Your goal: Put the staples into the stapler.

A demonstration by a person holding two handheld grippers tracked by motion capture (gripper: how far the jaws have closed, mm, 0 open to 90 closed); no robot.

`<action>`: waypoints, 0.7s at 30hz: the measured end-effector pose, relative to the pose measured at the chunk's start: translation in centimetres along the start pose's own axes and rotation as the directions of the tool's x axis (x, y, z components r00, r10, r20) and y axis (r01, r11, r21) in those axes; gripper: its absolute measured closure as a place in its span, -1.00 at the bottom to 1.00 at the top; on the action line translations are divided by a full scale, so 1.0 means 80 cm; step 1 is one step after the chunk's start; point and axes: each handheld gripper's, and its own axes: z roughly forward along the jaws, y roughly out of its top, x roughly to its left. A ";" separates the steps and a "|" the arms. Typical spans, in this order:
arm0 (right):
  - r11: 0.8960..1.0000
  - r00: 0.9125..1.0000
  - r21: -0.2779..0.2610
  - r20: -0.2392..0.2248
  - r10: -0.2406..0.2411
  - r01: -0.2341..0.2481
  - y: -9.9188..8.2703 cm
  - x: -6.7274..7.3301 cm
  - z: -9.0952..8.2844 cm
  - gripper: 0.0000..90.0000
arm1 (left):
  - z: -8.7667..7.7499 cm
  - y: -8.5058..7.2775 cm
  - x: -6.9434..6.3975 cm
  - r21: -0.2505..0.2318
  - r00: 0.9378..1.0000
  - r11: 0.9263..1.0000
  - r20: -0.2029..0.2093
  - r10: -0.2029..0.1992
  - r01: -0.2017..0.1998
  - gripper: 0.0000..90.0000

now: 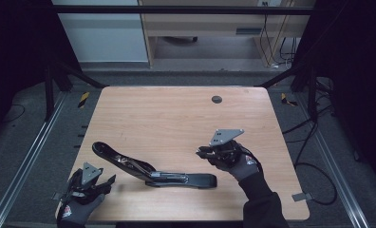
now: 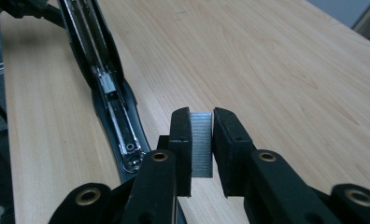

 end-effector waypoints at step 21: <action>0.998 0.990 -0.001 -0.127 -0.061 0.062 0.023 0.013 0.034 0.74 | 0.001 0.001 -0.001 0.002 1.000 1.000 0.001 0.003 -0.003 -0.02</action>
